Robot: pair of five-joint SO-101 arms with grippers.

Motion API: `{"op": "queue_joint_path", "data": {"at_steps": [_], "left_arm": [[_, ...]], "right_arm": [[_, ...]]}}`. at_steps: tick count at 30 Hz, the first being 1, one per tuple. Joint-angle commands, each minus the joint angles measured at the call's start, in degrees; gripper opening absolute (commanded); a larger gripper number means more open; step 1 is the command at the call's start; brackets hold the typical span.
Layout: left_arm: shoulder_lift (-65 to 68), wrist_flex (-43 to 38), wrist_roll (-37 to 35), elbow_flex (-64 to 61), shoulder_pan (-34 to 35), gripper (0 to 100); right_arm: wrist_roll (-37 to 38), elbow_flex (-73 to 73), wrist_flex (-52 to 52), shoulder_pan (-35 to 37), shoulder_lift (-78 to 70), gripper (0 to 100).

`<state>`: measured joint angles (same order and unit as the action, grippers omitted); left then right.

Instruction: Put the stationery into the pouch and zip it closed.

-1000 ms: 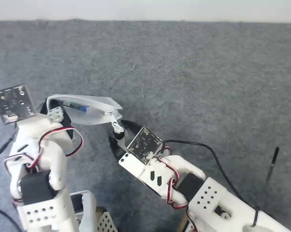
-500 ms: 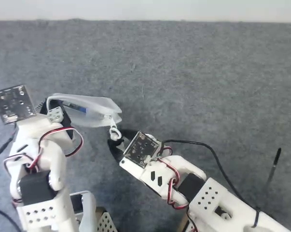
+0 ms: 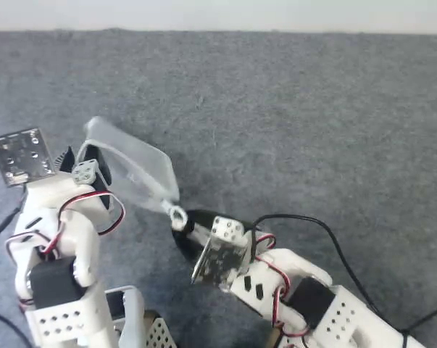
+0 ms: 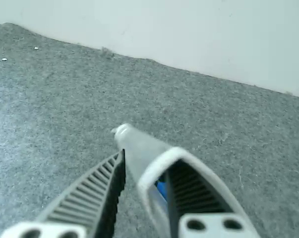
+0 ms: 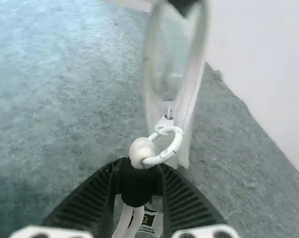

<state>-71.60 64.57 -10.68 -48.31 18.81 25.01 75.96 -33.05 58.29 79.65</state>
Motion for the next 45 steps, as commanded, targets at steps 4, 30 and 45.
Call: {"op": "queue_joint_path", "data": {"at_steps": [4,30,45], "left_arm": [[-1.5,-2.7,0.3,1.4,-0.4,19],[-1.6,5.0,29.6,5.0,-39.1,19],[-1.6,19.5,29.5,17.7,-37.3,19]], "right_arm": [[1.9,-2.3,-3.6,4.1,2.9,0.6],[5.0,-1.9,-7.0,10.0,3.0,0.6],[4.7,-2.0,-5.5,4.4,6.2,0.6]]}}
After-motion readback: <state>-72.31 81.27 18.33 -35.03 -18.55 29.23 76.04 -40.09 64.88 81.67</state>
